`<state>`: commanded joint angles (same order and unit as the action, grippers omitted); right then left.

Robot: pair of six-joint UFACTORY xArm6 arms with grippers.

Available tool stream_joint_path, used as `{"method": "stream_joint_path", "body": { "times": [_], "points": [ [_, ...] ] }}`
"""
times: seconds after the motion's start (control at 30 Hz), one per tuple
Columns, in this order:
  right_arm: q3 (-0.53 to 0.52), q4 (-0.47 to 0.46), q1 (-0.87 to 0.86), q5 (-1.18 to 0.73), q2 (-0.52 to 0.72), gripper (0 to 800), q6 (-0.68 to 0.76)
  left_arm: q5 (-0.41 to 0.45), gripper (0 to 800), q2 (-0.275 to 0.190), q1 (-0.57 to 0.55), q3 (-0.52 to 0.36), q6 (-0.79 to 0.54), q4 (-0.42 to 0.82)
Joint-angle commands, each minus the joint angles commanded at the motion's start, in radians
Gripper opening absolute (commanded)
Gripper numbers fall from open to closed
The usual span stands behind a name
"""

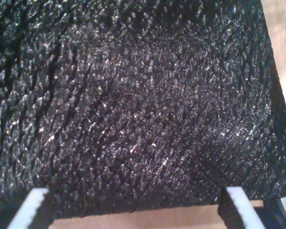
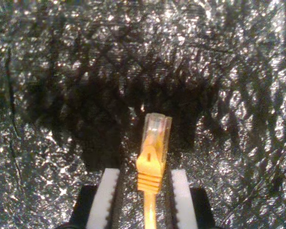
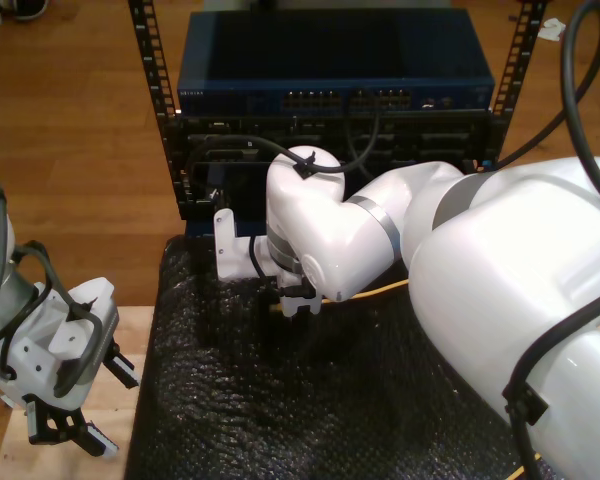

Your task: Grab the cable and plug it in

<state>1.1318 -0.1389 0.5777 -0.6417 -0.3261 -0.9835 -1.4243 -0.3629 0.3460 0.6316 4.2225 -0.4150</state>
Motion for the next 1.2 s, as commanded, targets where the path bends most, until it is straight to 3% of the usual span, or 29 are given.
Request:
{"method": "stream_joint_path", "body": {
  "times": [0.5, 1.2],
  "points": [
    [-0.003, -0.014, 0.0, 0.005, 0.0, 30, 0.002, 0.0, 799, 0.0, 0.0, 0.0, -0.002, 0.0],
    [0.011, -0.002, -0.035, -0.074, 0.015, 6, -0.018, -0.011, 799, 0.0, -0.002, -0.031, 0.0, -0.005]
  ]
}}
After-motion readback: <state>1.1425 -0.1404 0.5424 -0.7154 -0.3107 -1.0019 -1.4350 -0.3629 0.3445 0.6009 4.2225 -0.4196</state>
